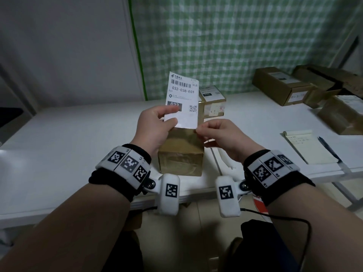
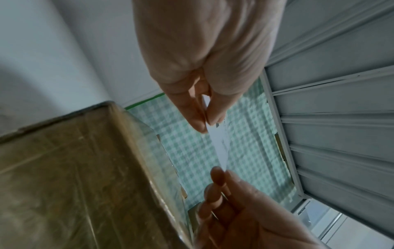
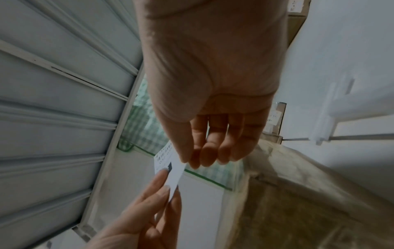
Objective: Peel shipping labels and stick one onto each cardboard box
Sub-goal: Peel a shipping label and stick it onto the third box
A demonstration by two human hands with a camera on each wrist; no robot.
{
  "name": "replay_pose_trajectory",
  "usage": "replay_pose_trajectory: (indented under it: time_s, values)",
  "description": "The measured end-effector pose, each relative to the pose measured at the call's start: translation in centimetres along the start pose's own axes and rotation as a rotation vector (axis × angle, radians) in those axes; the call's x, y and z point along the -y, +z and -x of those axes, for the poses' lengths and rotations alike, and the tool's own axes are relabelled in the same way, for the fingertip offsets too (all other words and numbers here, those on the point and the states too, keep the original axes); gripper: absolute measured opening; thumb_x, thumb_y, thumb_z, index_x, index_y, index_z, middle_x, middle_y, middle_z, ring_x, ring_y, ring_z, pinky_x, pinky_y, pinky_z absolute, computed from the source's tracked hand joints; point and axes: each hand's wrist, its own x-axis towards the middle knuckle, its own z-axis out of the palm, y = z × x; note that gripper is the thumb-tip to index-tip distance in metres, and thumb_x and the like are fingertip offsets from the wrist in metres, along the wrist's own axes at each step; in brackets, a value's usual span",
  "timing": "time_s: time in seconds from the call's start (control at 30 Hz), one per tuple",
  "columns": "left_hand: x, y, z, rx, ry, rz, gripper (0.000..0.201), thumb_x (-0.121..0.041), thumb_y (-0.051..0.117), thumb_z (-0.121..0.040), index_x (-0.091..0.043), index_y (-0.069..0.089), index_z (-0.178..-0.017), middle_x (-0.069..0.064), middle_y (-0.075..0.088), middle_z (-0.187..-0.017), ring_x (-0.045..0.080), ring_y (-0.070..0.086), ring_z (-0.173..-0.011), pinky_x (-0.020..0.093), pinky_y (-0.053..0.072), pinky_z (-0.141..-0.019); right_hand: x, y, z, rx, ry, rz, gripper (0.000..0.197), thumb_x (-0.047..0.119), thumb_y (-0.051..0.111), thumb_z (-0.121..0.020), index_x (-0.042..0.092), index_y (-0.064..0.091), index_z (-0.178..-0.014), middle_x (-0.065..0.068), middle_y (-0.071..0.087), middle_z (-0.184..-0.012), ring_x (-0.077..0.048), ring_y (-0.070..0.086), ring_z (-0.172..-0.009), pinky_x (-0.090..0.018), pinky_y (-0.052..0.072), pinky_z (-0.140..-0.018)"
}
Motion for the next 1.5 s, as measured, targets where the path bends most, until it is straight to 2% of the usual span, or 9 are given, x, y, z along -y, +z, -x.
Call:
replay_pose_trajectory:
  time_s: [0.47,0.63,0.7,0.8,0.87,1.0,1.17,1.3,1.5]
  values:
    - [0.4,-0.2,0.2,0.009,0.030,-0.016,0.037,0.001,0.066,-0.080,-0.036,0.069,-0.082,0.000,0.066,-0.115,0.019,0.063,-0.107,0.038,0.055,-0.089,0.3,1.1,0.1,-0.054,-0.044,-0.065,0.017,0.003,0.061,-0.086,0.012,0.063,-0.071,-0.003,0.057,-0.067,-0.013,0.049,-0.062,-0.026,0.046,-0.064]
    - [0.3,0.0,0.2,0.077,-0.002,-0.120,0.025,-0.005,0.069,-0.080,-0.027,0.070,-0.092,-0.003,0.063,-0.116,0.019,0.060,-0.109,0.037,0.053,-0.091,0.3,1.2,0.1,-0.065,-0.079,-0.072,0.019,0.001,0.058,-0.086,0.010,0.061,-0.070,-0.007,0.053,-0.068,-0.014,0.047,-0.063,-0.023,0.043,-0.060]
    - [0.0,0.1,0.5,0.181,0.049,-0.222,0.021,-0.011,0.072,-0.079,-0.020,0.071,-0.098,-0.008,0.059,-0.115,0.010,0.057,-0.109,0.028,0.047,-0.098,0.3,1.4,0.0,-0.068,-0.095,-0.061,0.019,0.000,0.057,-0.086,0.010,0.060,-0.070,-0.007,0.052,-0.067,-0.013,0.046,-0.062,-0.022,0.041,-0.059]
    - [-0.6,0.5,1.1,0.300,0.092,-0.325,0.022,-0.016,0.072,-0.080,-0.018,0.073,-0.102,-0.016,0.054,-0.106,-0.002,0.051,-0.103,0.010,0.036,-0.090,0.3,1.6,-0.2,-0.065,-0.121,-0.047,0.020,0.000,0.059,-0.084,0.011,0.061,-0.068,-0.008,0.052,-0.068,-0.013,0.047,-0.062,-0.023,0.039,-0.059]
    - [-0.6,0.6,1.2,0.315,0.100,-0.360,0.021,-0.015,0.071,-0.081,-0.019,0.073,-0.101,-0.015,0.060,-0.099,0.001,0.055,-0.098,0.010,0.040,-0.088,0.1,1.6,-0.3,-0.069,-0.137,-0.026,0.022,0.000,0.060,-0.084,0.013,0.062,-0.067,-0.006,0.055,-0.069,-0.014,0.049,-0.065,-0.023,0.040,-0.060]
    - [-0.4,0.8,1.1,0.227,0.107,-0.367,0.007,-0.016,0.073,-0.079,-0.018,0.075,-0.085,0.000,0.070,-0.100,0.016,0.064,-0.097,0.037,0.048,-0.095,-0.2,1.5,-0.5,-0.081,-0.176,-0.002,0.021,-0.001,0.061,-0.083,0.012,0.063,-0.067,0.006,0.062,-0.061,-0.002,0.055,-0.057,-0.012,0.044,-0.056]
    - [-0.8,0.8,1.1,0.187,0.123,-0.381,0.008,-0.021,0.069,-0.082,-0.016,0.075,-0.079,0.001,0.072,-0.092,0.014,0.062,-0.091,0.029,0.049,-0.087,-0.2,1.5,-0.7,-0.082,-0.215,0.057,0.009,0.002,0.062,-0.085,0.004,0.064,-0.076,-0.006,0.058,-0.067,-0.005,0.053,-0.052,-0.015,0.045,-0.056]
    - [-0.7,0.6,0.7,0.140,0.121,-0.435,0.010,-0.018,0.063,-0.086,-0.015,0.072,-0.084,-0.006,0.064,-0.088,0.003,0.056,-0.079,0.015,0.042,-0.070,0.0,1.4,-0.8,-0.125,-0.226,0.108,0.014,0.004,0.064,-0.083,0.008,0.062,-0.069,0.001,0.054,-0.061,-0.003,0.048,-0.050,-0.017,0.041,-0.055]
    - [-0.5,-0.4,0.0,0.086,0.020,-0.286,0.019,-0.020,0.059,-0.090,-0.028,0.066,-0.074,-0.011,0.065,-0.084,0.013,0.060,-0.087,0.031,0.049,-0.079,-0.1,0.6,-1.1,-0.240,-0.149,0.141,0.015,0.010,0.062,-0.082,0.011,0.062,-0.067,-0.003,0.054,-0.069,-0.016,0.046,-0.066,-0.034,0.039,-0.064]
